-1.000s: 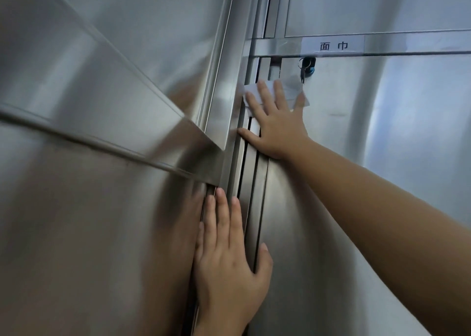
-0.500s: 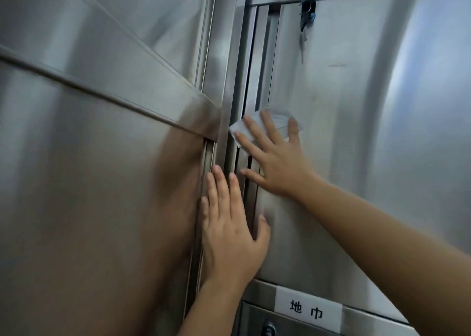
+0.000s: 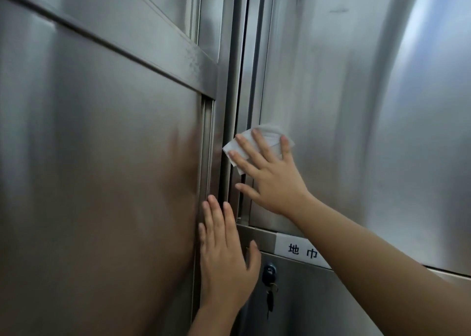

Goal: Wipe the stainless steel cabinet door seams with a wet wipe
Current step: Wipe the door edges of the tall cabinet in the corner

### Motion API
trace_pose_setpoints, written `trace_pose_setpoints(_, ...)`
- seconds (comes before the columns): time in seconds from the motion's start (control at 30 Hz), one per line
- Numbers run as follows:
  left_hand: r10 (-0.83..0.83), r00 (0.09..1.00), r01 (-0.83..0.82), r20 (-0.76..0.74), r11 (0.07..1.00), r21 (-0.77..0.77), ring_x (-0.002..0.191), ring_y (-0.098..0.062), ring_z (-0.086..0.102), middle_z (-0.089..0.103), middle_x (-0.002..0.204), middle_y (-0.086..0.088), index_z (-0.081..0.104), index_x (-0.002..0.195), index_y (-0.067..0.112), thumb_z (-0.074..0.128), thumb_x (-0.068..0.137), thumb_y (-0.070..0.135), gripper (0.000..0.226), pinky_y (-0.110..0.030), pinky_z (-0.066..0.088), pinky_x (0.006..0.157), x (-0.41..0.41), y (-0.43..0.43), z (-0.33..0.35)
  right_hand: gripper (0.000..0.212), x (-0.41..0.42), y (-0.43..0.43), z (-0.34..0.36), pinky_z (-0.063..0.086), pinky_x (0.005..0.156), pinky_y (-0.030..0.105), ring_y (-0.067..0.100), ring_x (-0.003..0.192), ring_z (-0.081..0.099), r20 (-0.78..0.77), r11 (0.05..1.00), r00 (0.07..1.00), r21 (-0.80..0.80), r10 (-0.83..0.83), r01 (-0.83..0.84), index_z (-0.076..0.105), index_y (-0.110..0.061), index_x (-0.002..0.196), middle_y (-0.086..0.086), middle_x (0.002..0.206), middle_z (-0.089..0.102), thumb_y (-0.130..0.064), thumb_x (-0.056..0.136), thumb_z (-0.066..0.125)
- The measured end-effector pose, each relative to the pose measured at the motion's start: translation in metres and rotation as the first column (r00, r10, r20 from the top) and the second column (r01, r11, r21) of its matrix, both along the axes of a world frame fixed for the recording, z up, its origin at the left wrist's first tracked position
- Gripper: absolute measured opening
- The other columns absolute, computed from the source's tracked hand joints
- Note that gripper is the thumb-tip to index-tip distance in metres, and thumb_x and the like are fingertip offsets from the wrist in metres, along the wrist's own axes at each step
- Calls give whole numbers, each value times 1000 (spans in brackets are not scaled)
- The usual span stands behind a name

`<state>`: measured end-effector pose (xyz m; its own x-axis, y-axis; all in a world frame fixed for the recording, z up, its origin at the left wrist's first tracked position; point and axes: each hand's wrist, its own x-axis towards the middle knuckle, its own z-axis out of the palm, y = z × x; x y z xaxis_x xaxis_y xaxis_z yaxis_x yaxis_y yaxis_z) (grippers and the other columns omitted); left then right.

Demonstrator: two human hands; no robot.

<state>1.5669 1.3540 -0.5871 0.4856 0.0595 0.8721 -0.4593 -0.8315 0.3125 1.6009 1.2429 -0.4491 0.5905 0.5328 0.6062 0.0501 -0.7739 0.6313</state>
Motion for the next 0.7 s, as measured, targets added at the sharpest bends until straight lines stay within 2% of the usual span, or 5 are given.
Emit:
trace_pose_setpoints(0.13,6,999,-4,-46,999,39,140,-31,7,12,151,-23,27,141,-5,39,79,36,75,-39,7,111,-3,4,-19,66,-2,1,-32,-21,102,60,29,142,-16,-30,1000,999,9,13,-13,4,-27,149,2,157,-7,-57,93,23)
trace_pose_setpoints(0.3,-38,997,42,-71,997,60,141,-30,6,12,151,-23,25,142,-4,41,78,36,77,-36,5,112,-8,11,-36,66,-12,3,-71,2,107,62,30,143,7,-52,1000,998,18,17,-17,25,-25,147,4,156,14,-56,91,40)
trace_pose_setpoints(0.43,-45,996,51,-72,996,79,141,-29,6,11,151,-22,24,142,-4,41,79,36,76,-37,6,113,-10,14,-45,67,-18,3,-98,10,106,61,28,141,16,-92,1000,996,-2,-6,6,33,-26,144,3,153,22,-58,87,46)
trace_pose_setpoints(0.6,-81,995,86,-55,992,88,141,-29,4,10,151,-23,19,142,-4,41,82,35,75,-51,14,107,-10,18,-46,67,-25,-3,-111,14,107,59,26,141,17,-162,995,986,-101,-34,17,32,-28,145,1,153,22,-59,87,43)
trace_pose_setpoints(0.7,-75,996,80,-57,992,95,140,-30,5,12,150,-24,23,141,-6,41,81,35,75,-51,18,107,-10,18,-47,64,-19,-9,-97,-3,109,58,24,144,3,-207,988,978,-154,-16,-16,16,-29,148,-2,157,6,-55,93,33)
